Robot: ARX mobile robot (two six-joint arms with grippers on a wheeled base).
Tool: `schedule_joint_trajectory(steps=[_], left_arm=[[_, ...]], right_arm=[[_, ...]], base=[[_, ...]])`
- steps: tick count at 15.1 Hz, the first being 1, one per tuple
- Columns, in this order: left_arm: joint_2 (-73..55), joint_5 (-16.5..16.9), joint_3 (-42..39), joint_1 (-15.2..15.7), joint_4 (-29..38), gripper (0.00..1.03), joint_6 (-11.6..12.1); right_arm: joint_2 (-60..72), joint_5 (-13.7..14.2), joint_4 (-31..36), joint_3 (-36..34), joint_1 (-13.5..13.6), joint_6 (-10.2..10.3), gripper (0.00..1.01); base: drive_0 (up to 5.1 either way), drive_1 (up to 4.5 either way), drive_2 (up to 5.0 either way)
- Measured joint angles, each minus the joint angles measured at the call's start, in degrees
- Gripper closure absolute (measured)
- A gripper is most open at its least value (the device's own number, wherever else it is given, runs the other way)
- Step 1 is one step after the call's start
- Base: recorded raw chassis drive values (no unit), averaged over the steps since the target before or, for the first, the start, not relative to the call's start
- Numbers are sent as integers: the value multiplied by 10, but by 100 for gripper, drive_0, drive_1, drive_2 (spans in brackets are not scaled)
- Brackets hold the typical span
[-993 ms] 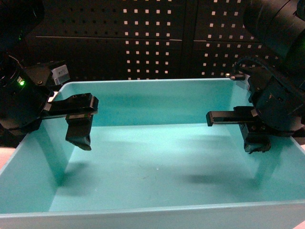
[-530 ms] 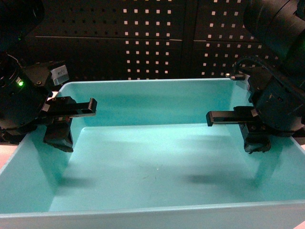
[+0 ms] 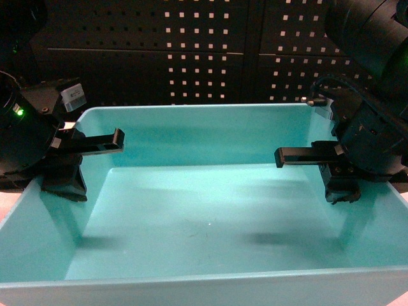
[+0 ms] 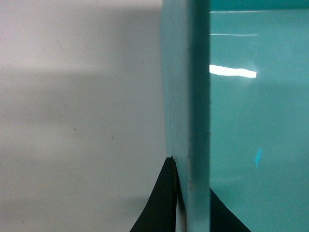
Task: Stack blue boxes stably on right
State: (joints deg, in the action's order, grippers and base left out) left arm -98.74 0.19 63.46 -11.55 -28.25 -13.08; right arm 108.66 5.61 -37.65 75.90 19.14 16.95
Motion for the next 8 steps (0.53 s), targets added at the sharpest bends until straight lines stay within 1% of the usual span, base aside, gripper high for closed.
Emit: schedule_joint_trajectory(steps=[2, 3, 8], left_arm=[[12, 2, -15, 1, 46, 101, 12], [14, 1, -14, 3, 54, 101, 16], [14, 2, -14, 3, 54, 101, 23]], right_arm=[[0, 1, 4, 0, 0, 8, 93], [0, 1, 9, 0, 0, 13, 93], [-1, 2, 7, 0, 0, 16, 93]], base=[[0, 0, 0], [0, 0, 0], [0, 0, 0]])
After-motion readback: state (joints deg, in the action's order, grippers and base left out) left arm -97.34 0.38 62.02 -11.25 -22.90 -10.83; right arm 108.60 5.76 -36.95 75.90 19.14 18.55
